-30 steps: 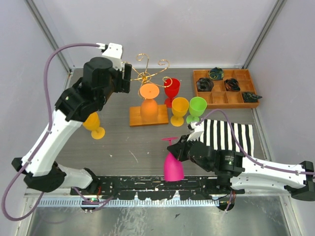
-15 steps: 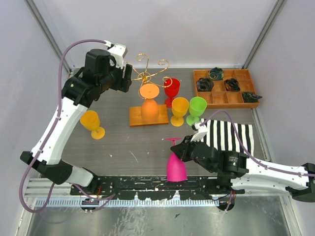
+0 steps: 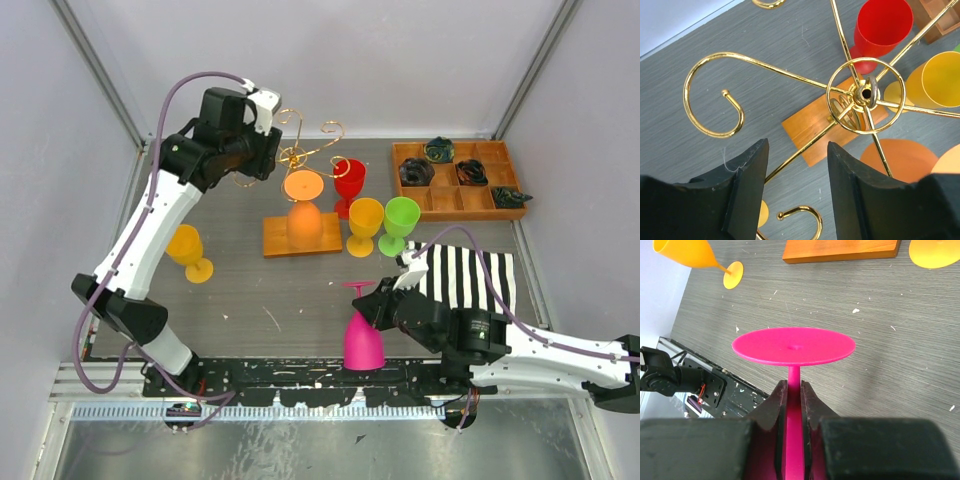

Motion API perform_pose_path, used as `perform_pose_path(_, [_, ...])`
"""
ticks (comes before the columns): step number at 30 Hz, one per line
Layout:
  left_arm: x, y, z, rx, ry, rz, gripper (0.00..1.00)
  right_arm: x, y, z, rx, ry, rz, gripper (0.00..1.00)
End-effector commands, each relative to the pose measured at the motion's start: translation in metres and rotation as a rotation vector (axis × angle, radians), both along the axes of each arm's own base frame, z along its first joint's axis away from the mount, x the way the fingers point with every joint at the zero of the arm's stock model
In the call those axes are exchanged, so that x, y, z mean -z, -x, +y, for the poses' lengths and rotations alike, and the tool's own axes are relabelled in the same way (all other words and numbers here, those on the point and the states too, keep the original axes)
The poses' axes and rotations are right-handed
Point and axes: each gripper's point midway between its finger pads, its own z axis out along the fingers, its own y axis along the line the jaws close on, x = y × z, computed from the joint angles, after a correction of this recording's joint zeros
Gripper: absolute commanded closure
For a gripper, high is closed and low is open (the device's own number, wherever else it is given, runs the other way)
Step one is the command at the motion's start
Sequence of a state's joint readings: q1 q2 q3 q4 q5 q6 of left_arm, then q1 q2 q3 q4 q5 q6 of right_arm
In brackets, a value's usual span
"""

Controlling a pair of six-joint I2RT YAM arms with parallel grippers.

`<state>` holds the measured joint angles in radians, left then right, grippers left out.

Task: Place the wine glass upside down on the wine glass rack
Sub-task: Adjust the wine rack at the center of the board.

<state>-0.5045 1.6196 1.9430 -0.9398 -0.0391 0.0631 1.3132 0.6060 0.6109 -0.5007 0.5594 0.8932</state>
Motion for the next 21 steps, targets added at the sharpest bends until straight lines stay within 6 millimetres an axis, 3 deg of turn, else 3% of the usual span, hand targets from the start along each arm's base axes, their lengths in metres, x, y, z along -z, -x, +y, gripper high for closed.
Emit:
perform_pose_path(1, [-0.005, 0.000, -0.004, 0.053, -0.013, 0.007, 0.45, -0.015, -0.006, -0.002, 0.039, -0.042, -0.019, 0.99])
perform_pose_path(4, [-0.001, -0.002, -0.004, 0.050, -0.024, 0.019, 0.55, -0.013, -0.007, -0.003, 0.048, -0.041, -0.017, 0.99])
perform_pose_path(11, [0.004, 0.000, -0.003, 0.061, -0.037, 0.029, 0.64, -0.009, -0.007, -0.001, 0.054, -0.033, -0.002, 0.99])
perform_pose_path(15, [0.006, 0.000, -0.005, 0.065, -0.029, 0.041, 0.75, -0.008, -0.007, 0.001, 0.054, -0.029, 0.001, 0.99])
perform_pose_path(21, [0.014, 0.005, -0.005, 0.064, -0.028, 0.066, 0.76, -0.007, -0.007, 0.001, 0.053, -0.026, 0.003, 0.99])
